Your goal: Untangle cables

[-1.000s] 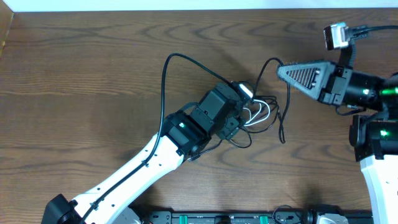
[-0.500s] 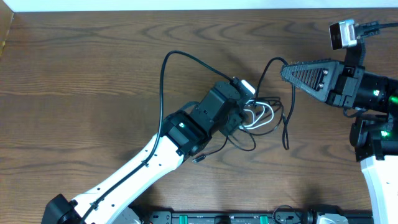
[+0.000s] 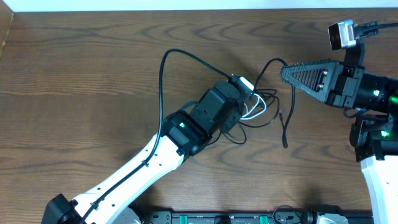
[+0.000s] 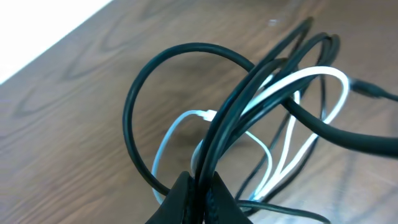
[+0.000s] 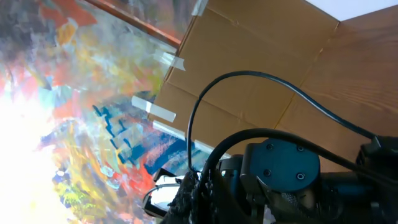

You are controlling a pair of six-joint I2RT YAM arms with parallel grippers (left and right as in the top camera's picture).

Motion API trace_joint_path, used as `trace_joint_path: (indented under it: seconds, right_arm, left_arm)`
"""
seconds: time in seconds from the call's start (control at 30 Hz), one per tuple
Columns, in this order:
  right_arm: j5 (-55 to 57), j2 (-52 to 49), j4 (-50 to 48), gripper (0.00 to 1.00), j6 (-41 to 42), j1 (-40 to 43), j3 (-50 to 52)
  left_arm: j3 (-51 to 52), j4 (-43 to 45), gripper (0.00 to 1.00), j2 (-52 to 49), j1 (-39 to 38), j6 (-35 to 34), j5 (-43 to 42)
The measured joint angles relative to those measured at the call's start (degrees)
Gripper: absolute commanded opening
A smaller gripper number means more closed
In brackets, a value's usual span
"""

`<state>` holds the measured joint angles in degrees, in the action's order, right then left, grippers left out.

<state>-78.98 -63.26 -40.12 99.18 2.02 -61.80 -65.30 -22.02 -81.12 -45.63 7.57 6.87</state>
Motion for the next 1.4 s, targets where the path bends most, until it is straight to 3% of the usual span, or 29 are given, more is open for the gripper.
trace_joint_path:
  seconds: [0.23, 0.43, 0.8, 1.1, 1.4]
  right_arm:
    - [-0.6, 0.0, 0.0, 0.01, -0.6, 0.0, 0.0]
    - [-2.3, 0.0, 0.6, 0.01, -2.4, 0.0, 0.0]
    - [-9.5, -5.4, 0.9, 0.02, -6.8, 0.0, 0.0]
    - [-7.7, -19.7, 0.7, 0.02, -8.9, 1.4, 0.0]
    - [-0.8, -36.3, 0.9, 0.02, -13.8, 5.0, 0.0]
  left_arm:
    - [0.0, 0.0, 0.08, 0.0, 2.6, -4.8, 18.3]
    - [0.0, 0.0, 0.08, 0.0, 9.6, -13.1, 22.8]
    - [0.0, 0.0, 0.08, 0.0, 17.1, -19.5, 23.5]
    - [0.0, 0.1, 0.08, 1.2, 18.9, -21.6, 19.3]
    - [0.0, 0.2, 0.08, 10.0, 18.9, -22.4, 14.7]
